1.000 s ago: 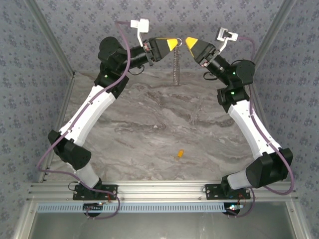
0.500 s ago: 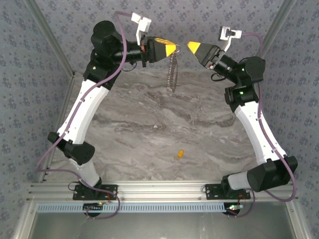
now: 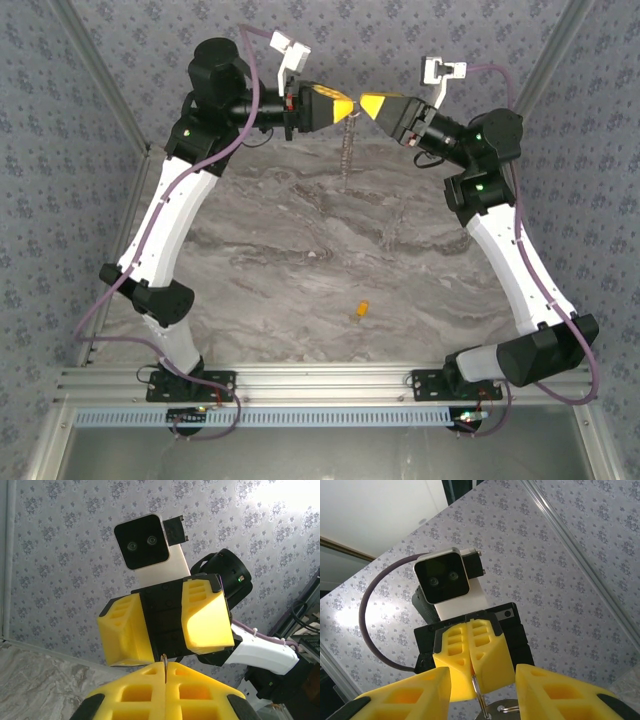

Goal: Put the keys on the keyring

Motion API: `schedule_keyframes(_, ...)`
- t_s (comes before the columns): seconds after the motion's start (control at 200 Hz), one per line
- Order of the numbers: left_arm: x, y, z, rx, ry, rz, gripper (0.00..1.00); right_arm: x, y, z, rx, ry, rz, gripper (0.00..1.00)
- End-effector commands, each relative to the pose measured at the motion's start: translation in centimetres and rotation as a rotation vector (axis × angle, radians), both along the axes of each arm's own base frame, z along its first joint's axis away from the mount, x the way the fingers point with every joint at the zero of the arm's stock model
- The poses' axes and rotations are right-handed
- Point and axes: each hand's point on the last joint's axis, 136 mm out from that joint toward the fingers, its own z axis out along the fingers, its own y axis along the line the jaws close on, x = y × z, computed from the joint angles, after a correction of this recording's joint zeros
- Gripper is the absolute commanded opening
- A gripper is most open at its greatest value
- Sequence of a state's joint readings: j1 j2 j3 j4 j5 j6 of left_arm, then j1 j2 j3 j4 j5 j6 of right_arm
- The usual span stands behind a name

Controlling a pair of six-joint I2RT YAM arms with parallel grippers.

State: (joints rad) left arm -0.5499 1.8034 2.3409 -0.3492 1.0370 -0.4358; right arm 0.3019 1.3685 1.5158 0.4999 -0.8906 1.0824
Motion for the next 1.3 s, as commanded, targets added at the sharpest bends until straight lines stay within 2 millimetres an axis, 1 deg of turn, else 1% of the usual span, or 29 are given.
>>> schedule_keyframes(0.0, -0.7, 0.4, 1.0, -0.015, -0.049, -0.017, 0.00, -1.2, 0.4, 1.0, -0.012, -0.051, 0.028, 0.40)
schedule_keyframes(0.13, -0.8, 0.4, 1.1, -0.015, -0.049, -0.017, 0.00, -1.4, 0.7, 0.7, -0.023, -0.049, 0.039, 0.34)
schedule_keyframes(0.29, -0.7, 0.4, 1.0, -0.014, -0.046, -0.014, 0.00, -1.6, 1.0, 0.5, -0.031, -0.048, 0.052, 0.19)
schedule_keyframes(0.405, -0.5, 0.4, 1.1, -0.017, -0.046, -0.002, 0.00, -1.7, 1.0, 0.4, -0.033, -0.048, 0.055, 0.00)
schedule_keyframes(0.455, -0.2, 0.4, 1.2, -0.018, -0.043, 0.016, 0.01, -1.6, 0.9, 0.4, -0.032, -0.046, 0.049, 0.00)
schedule_keyframes(0.495, 0.1, 0.5, 1.2, -0.019, -0.042, 0.039, 0.08, -1.4, 0.6, 0.4, -0.027, -0.046, 0.036, 0.00)
schedule_keyframes(0.545, 0.7, 0.8, 1.4, -0.022, -0.035, 0.087, 0.22, -1.0, 0.2, 0.4, -0.016, -0.040, 0.013, 0.00)
schedule_keyframes(0.565, 1.1, 1.0, 1.5, -0.024, -0.030, 0.110, 0.25, -0.9, -0.1, 0.6, -0.005, -0.039, 0.001, 0.00)
schedule_keyframes(0.65, 2.8, 1.9, 1.9, -0.055, 0.006, 0.213, 0.36, -0.3, -1.2, 1.1, 0.039, -0.038, -0.037, 0.00)
schedule_keyframes(0.789, 4.6, 3.5, 2.9, -0.195, 0.088, 0.309, 0.44, 0.3, -2.4, 2.1, 0.113, -0.046, -0.088, 0.00)
schedule_keyframes(0.819, 4.7, 3.9, 3.3, -0.238, 0.100, 0.315, 0.45, 0.4, -2.6, 2.4, 0.128, -0.054, -0.100, 0.00)
schedule_keyframes(0.869, 4.9, 4.1, 3.2, -0.281, 0.131, 0.318, 0.45, 0.6, -2.7, 2.6, 0.148, -0.054, -0.113, 0.00)
schedule_keyframes(0.894, 4.8, 4.3, 3.6, -0.303, 0.134, 0.317, 0.45, 0.7, -2.9, 2.7, 0.163, -0.054, -0.126, 0.00)
schedule_keyframes(0.909, 5.2, 4.1, 2.8, -0.299, 0.159, 0.316, 0.44, 0.8, -3.0, 2.7, 0.172, -0.051, -0.134, 0.00)
schedule_keyframes(1.019, 5.0, 3.7, 2.6, -0.334, 0.190, 0.278, 0.43, 1.4, -3.4, 2.9, 0.233, -0.041, -0.170, 0.00)
schedule_keyframes(1.299, 3.8, 2.5, 3.0, -0.397, 0.203, 0.225, 0.36, 1.8, -2.2, 2.5, 0.254, -0.019, -0.160, 0.00)
